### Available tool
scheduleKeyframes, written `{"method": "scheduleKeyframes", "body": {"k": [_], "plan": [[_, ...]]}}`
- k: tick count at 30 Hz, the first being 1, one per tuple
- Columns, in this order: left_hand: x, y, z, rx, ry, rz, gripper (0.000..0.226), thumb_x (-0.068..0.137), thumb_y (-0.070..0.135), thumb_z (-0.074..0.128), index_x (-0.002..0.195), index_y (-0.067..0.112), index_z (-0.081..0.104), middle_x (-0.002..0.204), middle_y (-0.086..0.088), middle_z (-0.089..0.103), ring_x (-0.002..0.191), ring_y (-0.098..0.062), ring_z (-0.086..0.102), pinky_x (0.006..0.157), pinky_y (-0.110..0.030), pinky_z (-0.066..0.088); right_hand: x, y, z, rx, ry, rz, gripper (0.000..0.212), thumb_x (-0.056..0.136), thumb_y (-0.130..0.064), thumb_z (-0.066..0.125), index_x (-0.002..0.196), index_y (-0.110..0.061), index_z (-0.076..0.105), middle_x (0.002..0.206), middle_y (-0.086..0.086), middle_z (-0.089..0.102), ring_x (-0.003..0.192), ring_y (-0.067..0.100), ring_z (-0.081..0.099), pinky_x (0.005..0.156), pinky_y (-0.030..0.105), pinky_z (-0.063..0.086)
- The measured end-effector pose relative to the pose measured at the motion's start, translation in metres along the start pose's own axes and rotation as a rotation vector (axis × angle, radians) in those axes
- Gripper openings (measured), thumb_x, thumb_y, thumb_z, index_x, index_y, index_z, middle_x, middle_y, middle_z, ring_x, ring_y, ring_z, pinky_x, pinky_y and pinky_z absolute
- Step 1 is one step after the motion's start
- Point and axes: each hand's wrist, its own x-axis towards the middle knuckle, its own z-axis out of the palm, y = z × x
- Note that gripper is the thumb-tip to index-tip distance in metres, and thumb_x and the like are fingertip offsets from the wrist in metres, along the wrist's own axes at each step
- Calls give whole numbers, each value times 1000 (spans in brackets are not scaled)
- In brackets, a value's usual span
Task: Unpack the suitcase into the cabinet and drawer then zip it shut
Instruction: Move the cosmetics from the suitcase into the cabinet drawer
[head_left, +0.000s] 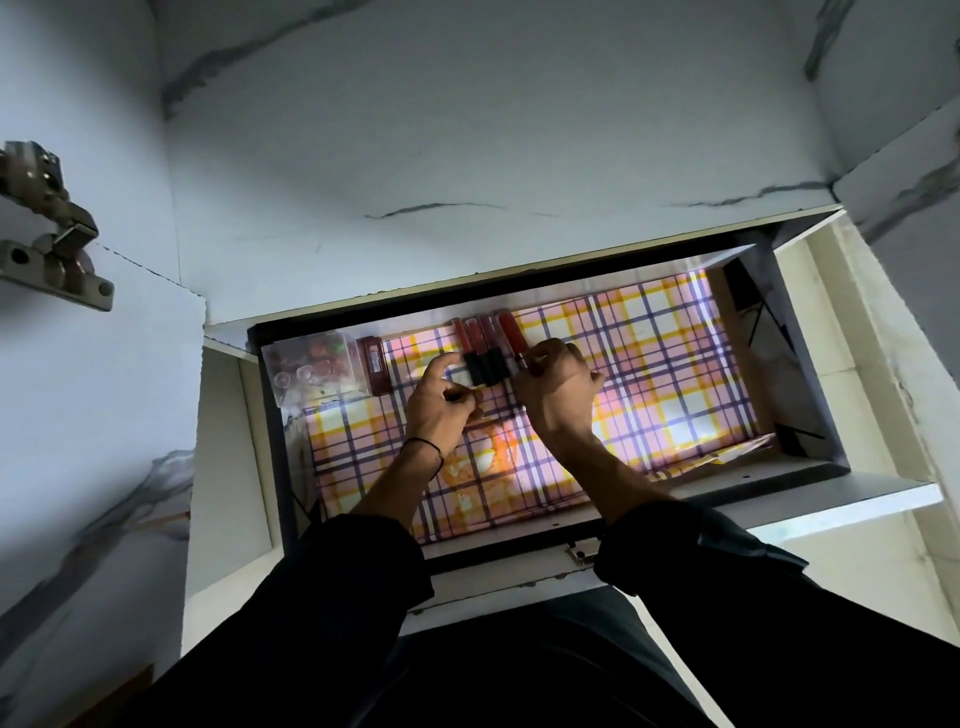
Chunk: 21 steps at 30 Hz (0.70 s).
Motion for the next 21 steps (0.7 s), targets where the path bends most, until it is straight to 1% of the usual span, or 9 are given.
{"method": "scheduleKeyframes", "body": {"k": [2,5,7,10,13,15,16,19,21], "plan": [[-2,-2,-1,-68,52,-23,46,93,1,58,135,18,51,97,3,60,88,-12,64,68,-9,48,-8,-4,1,60,26,-23,26,90,-33,57,108,-15,60,106,4,65,100,22,61,100,51,40],[-6,-7,-5,-106,189,-57,31,98,15,55,129,15,58,115,2,59,104,-15,58,78,-17,44,-23,-23,10,105,-33,-128,43,87,-44,46,116,-15,56,108,4,64,92,20,66,86,49,55],[-10,-10,-8,-170,249,-68,30,100,27,52,124,12,63,117,-4,63,105,-18,59,76,-15,43,-29,-37,21,95,-103,-201,33,92,-33,54,117,-12,58,110,4,63,91,21,65,81,47,56],[-14,-13,-17,-261,287,-134,40,100,41,48,111,9,69,104,-5,67,97,-18,60,80,-25,42,-32,-52,38,3,-176,-240,32,97,-21,57,126,-10,53,124,10,60,107,29,61,90,49,54],[-11,-21,-23,-216,199,-140,37,100,36,52,120,9,66,115,-9,67,109,-23,60,91,-31,47,-31,-57,41,-40,-253,-195,36,99,-21,57,131,-7,49,131,14,54,112,32,60,92,48,53],[-7,-25,-24,-98,149,-122,39,99,24,56,134,8,57,134,-12,59,124,-26,54,105,-32,43,-33,-53,38,-34,-257,-232,29,99,-25,54,123,-9,56,124,12,57,106,31,61,88,48,53],[-6,-25,-24,-49,147,-116,42,97,19,58,137,8,54,139,-11,55,128,-25,51,107,-28,40,-33,-47,36,-44,-226,-269,25,99,-27,50,116,-11,59,117,10,59,100,29,62,86,49,52],[-5,-16,-21,18,175,-54,47,93,16,64,138,15,53,129,-2,62,117,-17,58,93,-18,43,-31,-28,26,-26,-97,-252,23,96,-30,44,102,-16,60,101,4,60,85,22,59,79,50,53],[-4,-10,-15,25,175,-27,51,91,14,67,139,20,52,100,12,63,92,-8,61,87,-20,49,-24,-20,20,-24,-50,-179,36,93,-41,41,108,-14,60,104,7,62,91,24,60,85,49,51]]}}
